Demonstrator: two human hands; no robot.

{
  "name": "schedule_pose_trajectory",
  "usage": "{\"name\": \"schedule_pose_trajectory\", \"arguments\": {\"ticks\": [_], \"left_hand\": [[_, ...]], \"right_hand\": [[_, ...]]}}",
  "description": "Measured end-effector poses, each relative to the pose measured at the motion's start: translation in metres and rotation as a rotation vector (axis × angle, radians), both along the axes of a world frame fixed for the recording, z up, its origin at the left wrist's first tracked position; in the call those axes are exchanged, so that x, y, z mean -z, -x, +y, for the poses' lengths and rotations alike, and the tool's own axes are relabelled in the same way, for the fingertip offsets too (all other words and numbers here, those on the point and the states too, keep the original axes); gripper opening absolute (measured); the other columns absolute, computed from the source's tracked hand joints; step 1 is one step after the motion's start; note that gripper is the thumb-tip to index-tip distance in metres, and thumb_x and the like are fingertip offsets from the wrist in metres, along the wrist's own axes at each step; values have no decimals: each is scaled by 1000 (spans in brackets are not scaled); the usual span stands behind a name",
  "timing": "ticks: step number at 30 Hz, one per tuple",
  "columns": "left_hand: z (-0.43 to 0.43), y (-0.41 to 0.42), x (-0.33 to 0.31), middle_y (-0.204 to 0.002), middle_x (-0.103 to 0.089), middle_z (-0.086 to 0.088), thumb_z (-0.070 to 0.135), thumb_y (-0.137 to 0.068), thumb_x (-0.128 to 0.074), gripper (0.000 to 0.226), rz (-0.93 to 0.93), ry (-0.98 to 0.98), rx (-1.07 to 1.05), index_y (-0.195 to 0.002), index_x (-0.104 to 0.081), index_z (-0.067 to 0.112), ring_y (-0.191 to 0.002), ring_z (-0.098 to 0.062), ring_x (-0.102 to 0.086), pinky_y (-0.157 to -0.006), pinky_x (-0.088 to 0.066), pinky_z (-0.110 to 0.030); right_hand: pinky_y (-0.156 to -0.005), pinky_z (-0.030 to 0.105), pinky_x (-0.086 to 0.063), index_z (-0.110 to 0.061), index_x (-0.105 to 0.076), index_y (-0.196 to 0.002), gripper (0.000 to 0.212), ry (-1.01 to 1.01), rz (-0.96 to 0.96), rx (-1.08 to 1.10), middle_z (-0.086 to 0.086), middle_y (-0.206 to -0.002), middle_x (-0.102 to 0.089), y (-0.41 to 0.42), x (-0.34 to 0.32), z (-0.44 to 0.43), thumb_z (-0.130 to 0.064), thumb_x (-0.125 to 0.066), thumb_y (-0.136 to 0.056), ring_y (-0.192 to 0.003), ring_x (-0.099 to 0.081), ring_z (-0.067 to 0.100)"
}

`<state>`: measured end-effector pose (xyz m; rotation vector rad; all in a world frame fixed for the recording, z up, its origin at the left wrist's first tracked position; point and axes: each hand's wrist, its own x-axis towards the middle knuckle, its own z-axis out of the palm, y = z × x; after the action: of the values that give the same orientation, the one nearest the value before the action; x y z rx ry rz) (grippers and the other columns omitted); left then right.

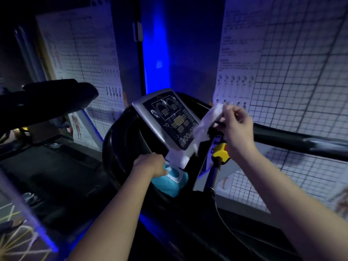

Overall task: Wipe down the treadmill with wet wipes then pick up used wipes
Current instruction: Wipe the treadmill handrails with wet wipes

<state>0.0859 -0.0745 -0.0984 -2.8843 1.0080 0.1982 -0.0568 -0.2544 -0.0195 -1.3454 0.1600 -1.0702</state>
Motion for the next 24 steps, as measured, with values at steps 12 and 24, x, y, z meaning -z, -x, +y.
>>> {"name": "schedule_pose_trajectory", "arguments": {"ticks": [12,24], "left_hand": [[10,126,-60,-101,-77,14,47,-84,-80,24,547,1216,534,-105,-75,38,-95,0,-69,-88,-53,-22],[64,230,-13,-82,-62,-9,11,-106,-54,11,925,1150,556,-101,-58,3,-73,-10,-56,-67,-47,-16]], "right_hand": [[-64,27,-43,-21,-60,-76,23,147,252,146,-6,-66,-60,92,-4,71,-21,-62,-98,-64,-52,9],[-62,33,-42,-5,-73,-83,62,134,676,107,-4,-76,-61,249,55,143,-67,-66,-86,-71,-53,9]]}}
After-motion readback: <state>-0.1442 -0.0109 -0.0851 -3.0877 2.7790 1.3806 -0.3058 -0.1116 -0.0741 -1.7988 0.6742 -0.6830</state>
